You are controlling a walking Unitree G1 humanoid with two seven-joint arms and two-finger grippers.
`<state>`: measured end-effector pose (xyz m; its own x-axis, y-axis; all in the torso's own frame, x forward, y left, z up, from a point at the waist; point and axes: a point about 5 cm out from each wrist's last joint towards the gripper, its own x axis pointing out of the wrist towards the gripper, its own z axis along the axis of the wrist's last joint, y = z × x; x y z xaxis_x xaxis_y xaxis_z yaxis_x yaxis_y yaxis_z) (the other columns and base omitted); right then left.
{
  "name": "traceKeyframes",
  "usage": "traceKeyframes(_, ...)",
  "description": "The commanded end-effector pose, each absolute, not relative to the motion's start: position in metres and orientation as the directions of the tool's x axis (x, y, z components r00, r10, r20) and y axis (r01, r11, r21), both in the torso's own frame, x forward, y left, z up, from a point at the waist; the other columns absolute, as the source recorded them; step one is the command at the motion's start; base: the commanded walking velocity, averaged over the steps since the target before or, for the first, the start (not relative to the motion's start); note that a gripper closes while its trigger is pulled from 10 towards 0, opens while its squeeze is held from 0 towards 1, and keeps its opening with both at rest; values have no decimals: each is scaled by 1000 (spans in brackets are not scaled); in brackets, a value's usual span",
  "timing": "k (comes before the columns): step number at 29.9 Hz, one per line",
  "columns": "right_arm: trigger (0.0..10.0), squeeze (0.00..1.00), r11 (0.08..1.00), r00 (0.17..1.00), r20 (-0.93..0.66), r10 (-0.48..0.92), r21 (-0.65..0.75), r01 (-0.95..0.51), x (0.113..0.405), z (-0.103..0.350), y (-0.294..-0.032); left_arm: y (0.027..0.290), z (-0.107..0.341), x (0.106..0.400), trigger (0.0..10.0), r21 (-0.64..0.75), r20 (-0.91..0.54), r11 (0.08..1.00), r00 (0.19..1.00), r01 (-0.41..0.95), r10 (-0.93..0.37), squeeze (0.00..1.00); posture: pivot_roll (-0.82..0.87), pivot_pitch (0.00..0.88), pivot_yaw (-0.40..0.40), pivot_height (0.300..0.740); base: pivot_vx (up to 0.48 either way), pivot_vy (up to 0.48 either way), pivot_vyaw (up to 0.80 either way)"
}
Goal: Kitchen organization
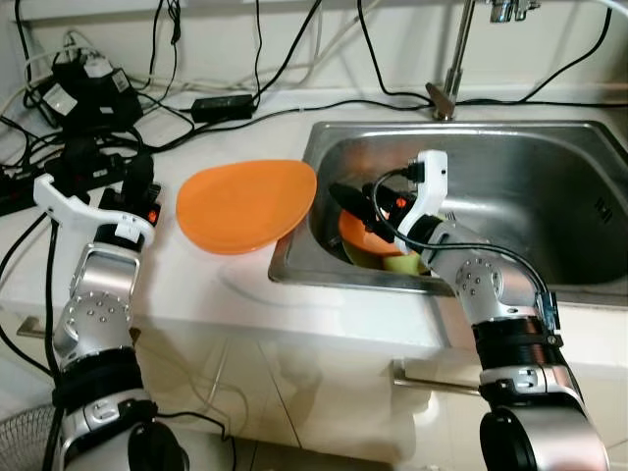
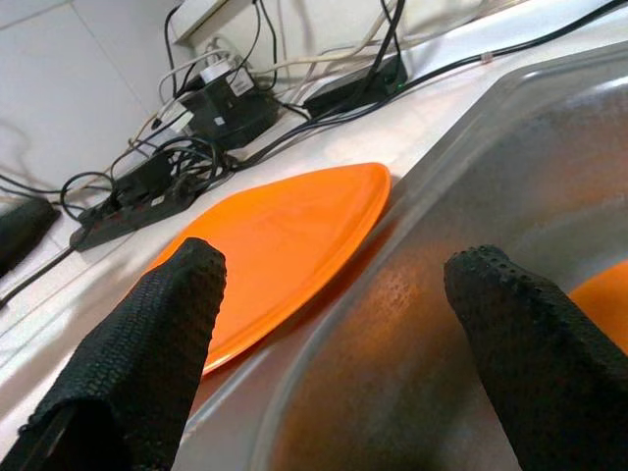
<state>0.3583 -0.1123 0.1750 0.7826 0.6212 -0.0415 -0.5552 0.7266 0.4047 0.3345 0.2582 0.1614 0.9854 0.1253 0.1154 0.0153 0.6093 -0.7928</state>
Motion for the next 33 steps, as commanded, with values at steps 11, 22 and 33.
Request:
traceKeyframes(11, 10000, 0, 721, 772, -42, 634, 393, -570, 360, 179, -109, 254, 138, 340, 10000, -800, -77, 590, 994, -109, 79, 1000, -33, 0, 132, 740, 0, 0, 0)
traceKeyframes(22, 10000, 0, 723, 771, -46, 635, 389, -571, 359, 178, -110, 246, 134, 344, 10000, -808, -154, 575, 988, -124, -3, 1000, -34, 0, 136, 740, 0, 0, 0)
traceKeyframes(33, 10000, 0, 708, 745, -56, 665, 366, -604, 356, 178, -110, 252, 121, 335, 10000, -798, -317, 564, 944, -211, -94, 0, -21, 0, 145, 740, 0, 0, 0)
